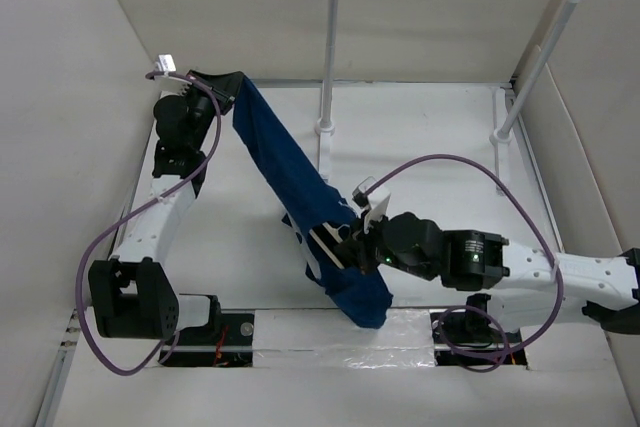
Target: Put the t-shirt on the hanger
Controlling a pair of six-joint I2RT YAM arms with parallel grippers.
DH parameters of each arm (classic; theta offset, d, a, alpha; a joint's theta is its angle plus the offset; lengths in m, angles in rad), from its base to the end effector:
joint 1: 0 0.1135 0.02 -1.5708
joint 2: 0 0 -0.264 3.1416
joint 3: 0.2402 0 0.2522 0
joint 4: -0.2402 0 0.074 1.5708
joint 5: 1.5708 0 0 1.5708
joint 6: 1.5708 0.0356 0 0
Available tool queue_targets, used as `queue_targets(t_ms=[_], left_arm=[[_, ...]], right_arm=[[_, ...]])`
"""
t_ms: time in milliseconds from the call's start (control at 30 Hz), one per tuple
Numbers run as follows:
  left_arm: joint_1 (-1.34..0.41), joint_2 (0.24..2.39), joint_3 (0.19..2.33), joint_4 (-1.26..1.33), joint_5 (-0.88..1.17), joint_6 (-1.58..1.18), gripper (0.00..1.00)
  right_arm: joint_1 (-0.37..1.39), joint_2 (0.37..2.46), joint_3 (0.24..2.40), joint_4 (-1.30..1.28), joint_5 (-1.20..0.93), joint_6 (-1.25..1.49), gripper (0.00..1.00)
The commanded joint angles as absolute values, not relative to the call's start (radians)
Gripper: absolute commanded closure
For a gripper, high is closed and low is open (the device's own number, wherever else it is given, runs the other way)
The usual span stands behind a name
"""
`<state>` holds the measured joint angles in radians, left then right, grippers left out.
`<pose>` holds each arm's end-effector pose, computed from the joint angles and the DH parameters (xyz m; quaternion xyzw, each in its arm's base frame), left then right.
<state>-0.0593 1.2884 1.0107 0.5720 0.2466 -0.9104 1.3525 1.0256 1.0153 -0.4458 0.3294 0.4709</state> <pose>0.3013 -0.0266 0.3891 -0.1541 0.5793 -0.4363 0.6710 0.0600 0.2175 0.3493 -0.2788 0.7942 0.3273 0.4295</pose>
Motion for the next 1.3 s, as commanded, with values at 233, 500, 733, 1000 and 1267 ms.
queue_targets(t_ms=[233, 500, 733, 1000, 1267], left_arm=[[-0.149, 1.244, 1.146, 0.393, 0.104, -0.695, 0.82], [-0.172, 0.893, 0.94, 0.423, 0.038, -0.712, 0.51], [-0.172, 0.732, 0.908, 0.414, 0.277, -0.735, 0.62], [-0.172, 0.716, 0.904, 0.374, 0.51, -0.738, 0.59], [-0.172, 0.798, 0.9, 0.429, 0.531, -0.747, 0.54]], right_arm=[[1.39, 0.982, 1.203, -0.546, 0.364, 0.404, 1.0], [1.304, 1.066, 1.396, -0.676, 0.44, 0.324, 1.0], [1.246, 1.225, 1.894, -0.883, 0.534, 0.184, 1.0], [1.214, 1.296, 1.795, -0.829, 0.531, 0.201, 1.0], [1.132, 1.128, 1.556, -0.695, 0.491, 0.255, 1.0]])
